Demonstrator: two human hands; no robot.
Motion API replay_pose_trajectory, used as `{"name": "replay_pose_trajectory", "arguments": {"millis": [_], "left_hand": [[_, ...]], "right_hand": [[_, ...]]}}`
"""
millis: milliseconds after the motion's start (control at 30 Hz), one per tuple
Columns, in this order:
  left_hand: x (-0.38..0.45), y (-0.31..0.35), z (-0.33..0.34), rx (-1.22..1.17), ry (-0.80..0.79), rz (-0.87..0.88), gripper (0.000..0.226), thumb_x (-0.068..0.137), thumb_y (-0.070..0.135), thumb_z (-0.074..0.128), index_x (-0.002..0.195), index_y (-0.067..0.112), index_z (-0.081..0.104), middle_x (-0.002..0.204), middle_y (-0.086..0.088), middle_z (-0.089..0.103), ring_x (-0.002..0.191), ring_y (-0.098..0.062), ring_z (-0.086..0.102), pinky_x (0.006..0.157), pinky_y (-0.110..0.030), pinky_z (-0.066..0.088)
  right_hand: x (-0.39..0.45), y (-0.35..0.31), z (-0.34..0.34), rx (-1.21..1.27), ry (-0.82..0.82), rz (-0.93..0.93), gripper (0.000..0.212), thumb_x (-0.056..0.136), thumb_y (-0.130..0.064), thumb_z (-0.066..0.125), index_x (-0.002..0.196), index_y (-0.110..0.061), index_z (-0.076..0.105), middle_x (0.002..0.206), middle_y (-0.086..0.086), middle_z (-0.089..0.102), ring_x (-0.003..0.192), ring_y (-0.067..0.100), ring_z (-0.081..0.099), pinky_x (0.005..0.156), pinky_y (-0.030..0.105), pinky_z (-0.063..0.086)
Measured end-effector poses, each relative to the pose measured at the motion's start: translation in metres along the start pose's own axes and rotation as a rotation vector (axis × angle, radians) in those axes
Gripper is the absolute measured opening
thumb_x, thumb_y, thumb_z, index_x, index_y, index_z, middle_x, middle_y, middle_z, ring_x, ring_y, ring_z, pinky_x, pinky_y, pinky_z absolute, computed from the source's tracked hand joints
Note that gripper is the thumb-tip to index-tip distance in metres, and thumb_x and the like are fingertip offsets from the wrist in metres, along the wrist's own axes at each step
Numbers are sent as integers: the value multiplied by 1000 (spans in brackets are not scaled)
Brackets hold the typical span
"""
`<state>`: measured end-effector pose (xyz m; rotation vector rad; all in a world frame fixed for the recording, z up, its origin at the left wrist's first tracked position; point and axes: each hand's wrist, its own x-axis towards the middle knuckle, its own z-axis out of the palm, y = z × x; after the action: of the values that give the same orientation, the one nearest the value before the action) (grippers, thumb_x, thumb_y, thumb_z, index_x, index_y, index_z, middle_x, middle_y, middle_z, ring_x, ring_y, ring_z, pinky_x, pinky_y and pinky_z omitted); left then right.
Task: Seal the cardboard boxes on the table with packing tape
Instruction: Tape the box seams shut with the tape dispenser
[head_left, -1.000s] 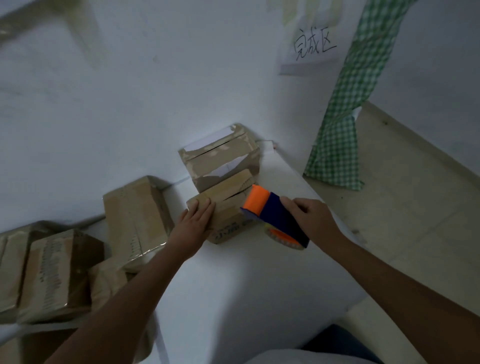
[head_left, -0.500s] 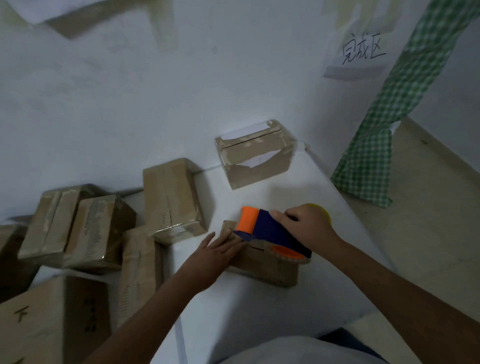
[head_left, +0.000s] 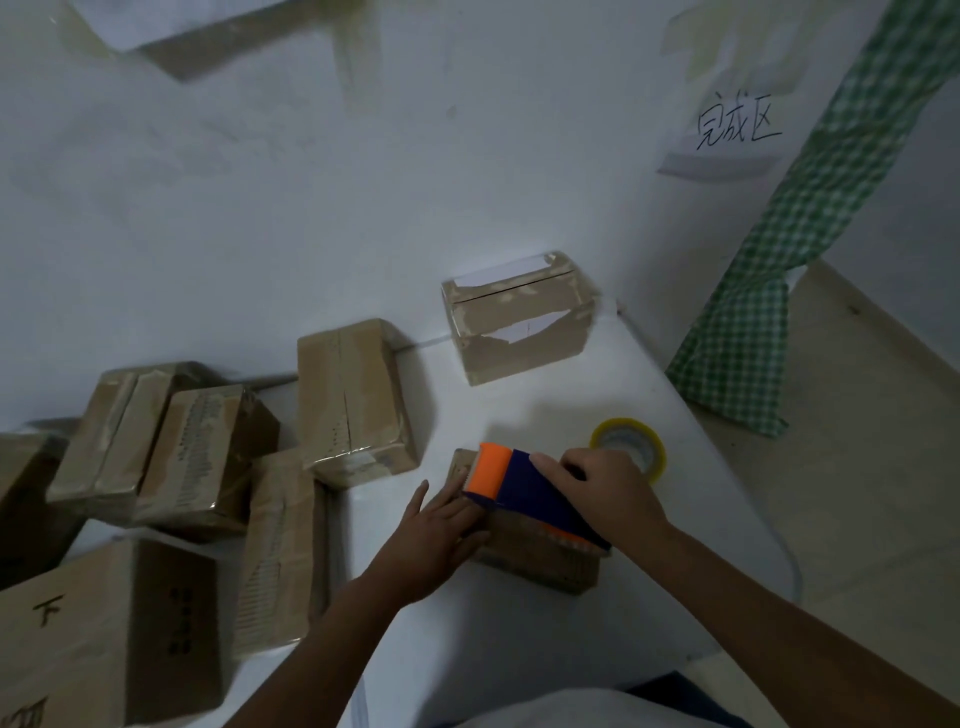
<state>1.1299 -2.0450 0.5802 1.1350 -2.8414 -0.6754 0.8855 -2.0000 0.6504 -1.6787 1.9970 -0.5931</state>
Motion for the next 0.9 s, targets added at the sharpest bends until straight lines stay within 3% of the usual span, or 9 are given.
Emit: {"name": "replay_pose_trajectory", "arguments": {"millis": [100,133,200,267,333,400,467,567,900], "left_hand": [[0,4,-4,-38,-56,-26,37,104,39,40,139,31,47,154,13,38,152,-10,1,123,-49,-2],[1,5,-7,-64,-28,-21,37,104,34,45,141,31,48,155,13,37,152,-11,5,123,-47,4],[6,11,-14,-145,185,14,36,99,19,55,134,28,58,149,8,46,141,-15,36,115,-39,31],[10,21,-22,-344,346,-147,31,99,13,55,123,31,63,135,13,55,122,-9,51,99,-20,39],[14,32,-34,-704,261,-458,20,103,25,50,108,35,67,117,13,66,109,-10,60,86,-16,44],[21,36,-43,-1004,105,-673,29,103,40,47,107,24,71,105,0,72,99,-17,67,85,-24,52],[26,34,-48,-1209,5,-754,36,102,42,48,113,14,68,106,-11,72,97,-21,70,83,-30,55],[28,33,-54,-1521,14,-838,32,99,31,57,116,5,64,100,-14,71,88,-19,68,70,-28,55],[27,33,-50,-1579,64,-789,25,96,19,61,115,3,66,98,-14,63,91,-20,59,71,-25,50]], "right_hand": [[-2,2,4,-70,-11,20,61,94,-60,40,67,-8,58,59,7,51,54,18,51,56,35,43],[-3,4,5,-79,-3,19,61,94,-60,40,67,-9,58,58,6,51,53,17,50,55,33,41],[-4,6,7,-72,15,15,60,94,-61,41,65,-10,56,56,4,47,50,13,46,51,28,34],[-6,7,9,-62,25,17,59,93,-62,40,62,-14,52,53,3,44,47,10,43,48,24,29],[-8,6,9,-56,19,24,55,93,-62,41,59,-19,46,52,1,41,46,9,42,47,22,28],[-9,6,8,-58,9,27,54,93,-61,41,58,-20,43,52,0,39,47,9,41,48,23,28],[-8,7,7,-67,0,31,54,94,-61,40,59,-20,44,53,-1,40,47,8,41,48,23,28],[-7,8,8,-80,5,21,54,93,-62,39,58,-22,43,52,-2,39,46,7,40,47,21,26],[-7,10,7,-111,-8,4,55,93,-65,36,61,-21,46,53,0,42,45,8,40,45,21,26]]}}
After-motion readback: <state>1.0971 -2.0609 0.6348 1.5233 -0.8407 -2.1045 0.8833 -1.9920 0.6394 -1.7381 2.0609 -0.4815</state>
